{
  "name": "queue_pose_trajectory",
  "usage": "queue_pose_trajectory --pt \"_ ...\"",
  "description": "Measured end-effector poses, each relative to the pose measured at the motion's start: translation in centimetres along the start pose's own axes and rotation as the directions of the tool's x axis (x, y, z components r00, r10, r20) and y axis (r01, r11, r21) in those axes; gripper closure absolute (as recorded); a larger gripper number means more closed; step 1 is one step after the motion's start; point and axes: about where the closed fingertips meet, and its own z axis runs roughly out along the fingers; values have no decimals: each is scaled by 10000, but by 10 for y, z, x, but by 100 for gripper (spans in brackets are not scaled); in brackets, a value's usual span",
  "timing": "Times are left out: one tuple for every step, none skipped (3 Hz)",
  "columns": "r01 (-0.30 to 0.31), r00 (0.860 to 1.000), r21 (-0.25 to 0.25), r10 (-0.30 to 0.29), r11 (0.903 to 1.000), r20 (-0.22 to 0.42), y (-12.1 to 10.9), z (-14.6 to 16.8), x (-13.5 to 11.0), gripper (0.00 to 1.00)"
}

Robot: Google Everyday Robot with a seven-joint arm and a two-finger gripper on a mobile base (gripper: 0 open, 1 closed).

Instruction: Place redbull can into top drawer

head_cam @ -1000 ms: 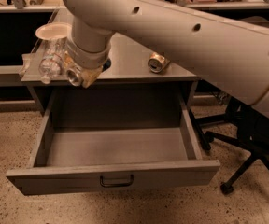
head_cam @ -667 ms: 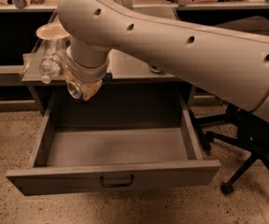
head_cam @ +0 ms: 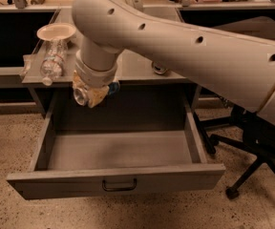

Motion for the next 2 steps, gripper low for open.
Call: queue_pose_trajectory --pt "-2296 9549 -938 2428 9688 1709 40 29 13 100" --pt "-4310 8479 -1643 4605 8873 2626 74 49 20 100"
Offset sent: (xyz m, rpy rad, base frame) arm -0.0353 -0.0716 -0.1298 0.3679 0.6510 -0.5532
